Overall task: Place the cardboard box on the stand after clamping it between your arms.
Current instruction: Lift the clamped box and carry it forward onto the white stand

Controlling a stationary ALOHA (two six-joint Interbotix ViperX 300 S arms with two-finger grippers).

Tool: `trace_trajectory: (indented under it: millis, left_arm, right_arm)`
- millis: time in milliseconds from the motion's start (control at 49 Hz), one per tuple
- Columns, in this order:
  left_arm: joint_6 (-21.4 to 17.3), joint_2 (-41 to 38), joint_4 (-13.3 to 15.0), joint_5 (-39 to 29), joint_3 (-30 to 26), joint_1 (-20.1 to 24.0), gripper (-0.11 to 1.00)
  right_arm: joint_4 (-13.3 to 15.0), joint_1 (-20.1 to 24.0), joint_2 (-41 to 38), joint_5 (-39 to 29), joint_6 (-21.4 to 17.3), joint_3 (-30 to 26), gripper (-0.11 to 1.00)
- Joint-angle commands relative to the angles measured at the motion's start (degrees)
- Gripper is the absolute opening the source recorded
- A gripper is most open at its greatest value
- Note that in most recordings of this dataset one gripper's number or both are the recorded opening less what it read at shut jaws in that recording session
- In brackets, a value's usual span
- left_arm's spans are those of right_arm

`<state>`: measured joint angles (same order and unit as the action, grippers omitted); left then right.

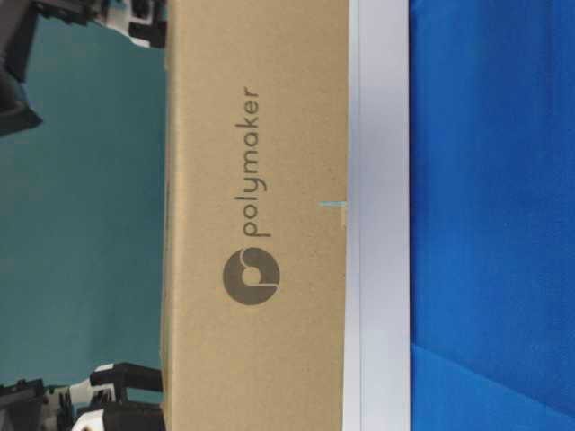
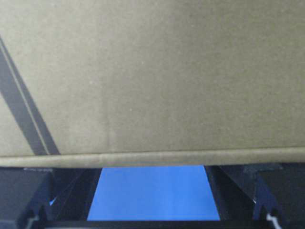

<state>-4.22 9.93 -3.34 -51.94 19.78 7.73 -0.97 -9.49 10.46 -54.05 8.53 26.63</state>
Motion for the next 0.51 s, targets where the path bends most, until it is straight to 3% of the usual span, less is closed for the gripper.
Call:
trace_trajectory:
  millis: [0,490]
  left_arm:
    - [-0.1,-0.1,0.3,8.0,-5.4,1.8,0.88]
    - [-9.8,-4.0,0.3,10.3,-7.3,11.7,0.88]
  right_arm:
    - [-0.4,-0.3,-0.3,4.3,0.6,-6.2,1.00]
    - [-1.1,-9.1,-4.6,5.9,10.7,-9.8,0.99]
